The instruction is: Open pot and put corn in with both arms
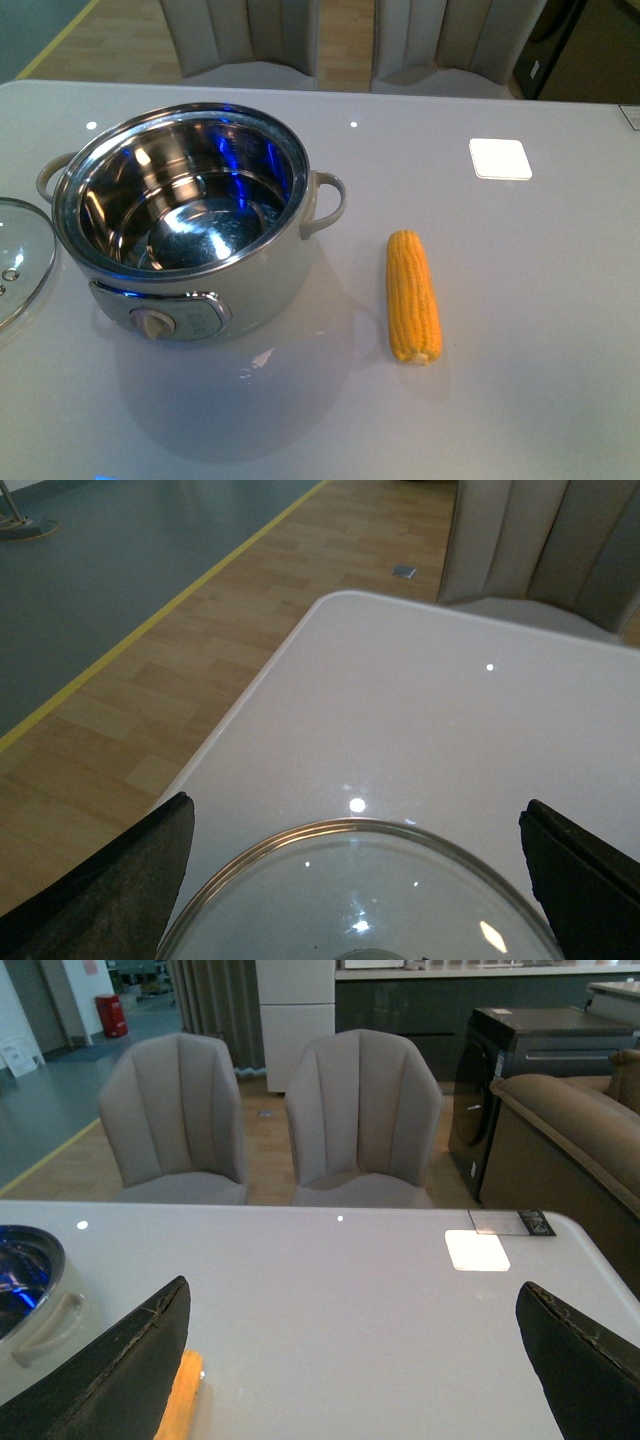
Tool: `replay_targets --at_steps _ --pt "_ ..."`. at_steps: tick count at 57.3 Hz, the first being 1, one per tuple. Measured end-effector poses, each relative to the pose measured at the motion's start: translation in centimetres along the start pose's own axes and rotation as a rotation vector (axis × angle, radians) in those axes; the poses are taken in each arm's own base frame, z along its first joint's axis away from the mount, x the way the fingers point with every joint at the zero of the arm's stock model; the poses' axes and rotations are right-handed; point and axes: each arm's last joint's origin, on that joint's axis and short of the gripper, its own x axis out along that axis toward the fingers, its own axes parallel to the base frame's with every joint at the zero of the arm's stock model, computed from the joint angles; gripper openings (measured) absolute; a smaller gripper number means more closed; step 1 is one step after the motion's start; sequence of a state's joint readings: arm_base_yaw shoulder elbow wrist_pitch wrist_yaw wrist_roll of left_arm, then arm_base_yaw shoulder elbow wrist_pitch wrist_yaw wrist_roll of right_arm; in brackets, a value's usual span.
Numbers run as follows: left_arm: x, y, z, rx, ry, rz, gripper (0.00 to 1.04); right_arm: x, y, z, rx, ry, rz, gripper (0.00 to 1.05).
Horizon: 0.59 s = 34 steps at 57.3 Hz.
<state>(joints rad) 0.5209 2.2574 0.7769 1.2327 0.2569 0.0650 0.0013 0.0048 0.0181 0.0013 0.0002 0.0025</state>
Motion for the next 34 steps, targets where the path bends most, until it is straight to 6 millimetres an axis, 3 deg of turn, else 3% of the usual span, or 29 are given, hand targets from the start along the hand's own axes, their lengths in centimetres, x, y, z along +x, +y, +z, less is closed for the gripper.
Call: replay_targets --at_steps 13,34 --pt "-5.1 -1.0 5.0 -0.059 -0.042 -0.026 0.98 0.0 0.0 0.0 0.000 0.000 0.000 0.96" --pt "-12.6 -4.3 9.0 -0.099 -0.056 -0.085 0.98 0.0 0.0 0.0 0.000 0.000 0.000 0.96"
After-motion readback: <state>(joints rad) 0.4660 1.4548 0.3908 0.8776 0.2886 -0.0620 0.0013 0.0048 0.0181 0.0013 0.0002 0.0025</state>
